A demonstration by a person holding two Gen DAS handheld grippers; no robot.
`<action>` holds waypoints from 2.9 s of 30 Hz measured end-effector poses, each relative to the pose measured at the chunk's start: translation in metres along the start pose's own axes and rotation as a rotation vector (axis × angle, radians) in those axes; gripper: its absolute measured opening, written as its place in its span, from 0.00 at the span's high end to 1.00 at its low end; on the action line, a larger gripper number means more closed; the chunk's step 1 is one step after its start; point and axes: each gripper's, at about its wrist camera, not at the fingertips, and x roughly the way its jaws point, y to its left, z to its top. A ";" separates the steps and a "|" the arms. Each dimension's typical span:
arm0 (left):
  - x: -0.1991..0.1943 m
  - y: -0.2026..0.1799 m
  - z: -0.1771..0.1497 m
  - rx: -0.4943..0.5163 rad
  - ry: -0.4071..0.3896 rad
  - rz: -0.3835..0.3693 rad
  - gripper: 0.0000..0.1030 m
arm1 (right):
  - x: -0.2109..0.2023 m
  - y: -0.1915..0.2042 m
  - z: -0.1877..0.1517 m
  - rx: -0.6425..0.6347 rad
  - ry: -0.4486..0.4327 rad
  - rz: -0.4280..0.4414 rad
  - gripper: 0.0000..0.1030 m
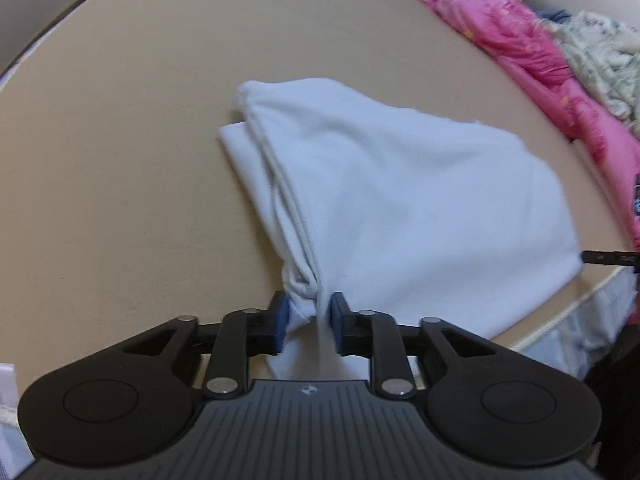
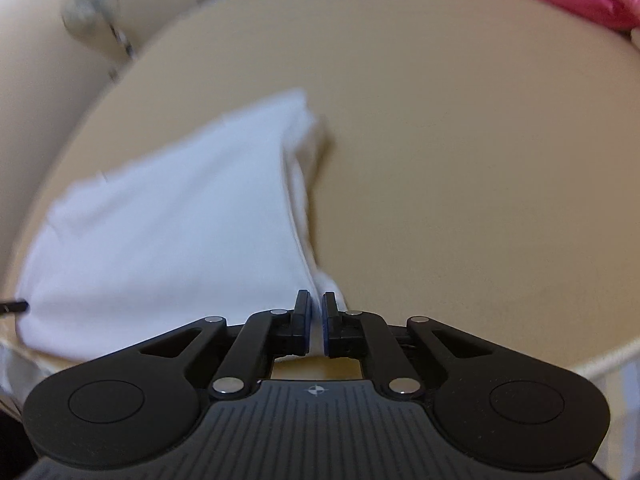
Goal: Fold small clothes
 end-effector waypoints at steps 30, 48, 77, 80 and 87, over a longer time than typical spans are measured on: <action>-0.054 -0.023 0.008 0.035 -0.341 0.260 0.24 | -0.061 0.026 0.001 -0.048 -0.463 -0.156 0.46; -0.070 -0.024 -0.051 -0.428 -0.422 0.239 0.37 | -0.064 0.025 0.006 0.018 -0.458 -0.097 0.46; -0.025 -0.020 -0.079 -0.578 -0.261 0.112 0.34 | -0.058 0.037 0.010 0.006 -0.433 -0.102 0.46; -0.023 -0.019 -0.077 -0.587 -0.276 0.100 0.34 | -0.057 0.039 0.010 0.004 -0.430 -0.106 0.46; -0.014 -0.011 -0.077 -0.675 -0.301 -0.024 0.48 | -0.056 0.040 0.009 0.001 -0.427 -0.111 0.46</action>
